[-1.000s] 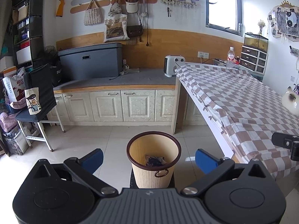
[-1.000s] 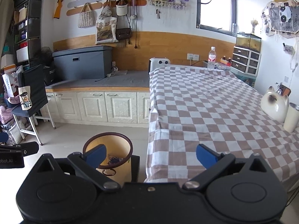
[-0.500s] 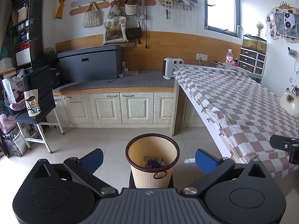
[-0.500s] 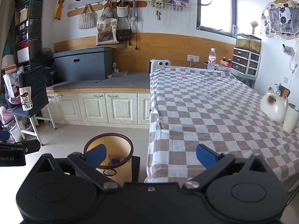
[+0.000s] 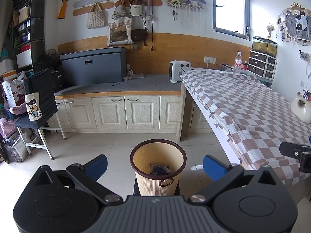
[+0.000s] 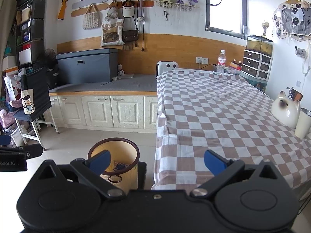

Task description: Collect trash

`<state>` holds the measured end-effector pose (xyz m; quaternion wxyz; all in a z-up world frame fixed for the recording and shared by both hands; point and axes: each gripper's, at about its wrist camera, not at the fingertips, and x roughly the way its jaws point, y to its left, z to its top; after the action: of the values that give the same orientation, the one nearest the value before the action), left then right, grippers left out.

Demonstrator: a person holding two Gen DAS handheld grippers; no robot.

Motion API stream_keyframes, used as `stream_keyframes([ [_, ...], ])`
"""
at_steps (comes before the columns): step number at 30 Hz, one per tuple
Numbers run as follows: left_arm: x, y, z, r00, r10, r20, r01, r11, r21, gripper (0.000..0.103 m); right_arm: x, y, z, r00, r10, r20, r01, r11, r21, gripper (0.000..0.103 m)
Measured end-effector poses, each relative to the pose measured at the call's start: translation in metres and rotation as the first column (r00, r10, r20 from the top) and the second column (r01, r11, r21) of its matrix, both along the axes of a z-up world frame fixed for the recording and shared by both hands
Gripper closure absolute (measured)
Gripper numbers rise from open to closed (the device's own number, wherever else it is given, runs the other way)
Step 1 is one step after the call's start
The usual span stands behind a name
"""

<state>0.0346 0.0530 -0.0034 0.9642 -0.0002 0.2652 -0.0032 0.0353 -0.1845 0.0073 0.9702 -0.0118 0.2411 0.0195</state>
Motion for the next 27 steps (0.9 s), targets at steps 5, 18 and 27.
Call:
stream_keyframes([
  [5,-0.0002,0.0000,0.0002,1.000,0.000,-0.001,0.000,1.000,-0.001,0.000,0.0000,-0.0001,-0.0001,1.000,0.000,-0.001,0.000,1.000,0.001,0.000],
  [18,-0.0003,0.0000,0.0002,1.000,-0.001,0.000,0.001,1.000,-0.002,0.000,-0.0013,0.0010,0.0001,1.000,0.002,-0.002,-0.002,1.000,0.001,0.000],
  [27,-0.0004,-0.0004,0.0004,1.000,-0.001,0.000,0.001,1.000,-0.002,0.000,-0.0004,0.0011,-0.0006,1.000,0.002,-0.006,-0.002,1.000,0.003,0.000],
])
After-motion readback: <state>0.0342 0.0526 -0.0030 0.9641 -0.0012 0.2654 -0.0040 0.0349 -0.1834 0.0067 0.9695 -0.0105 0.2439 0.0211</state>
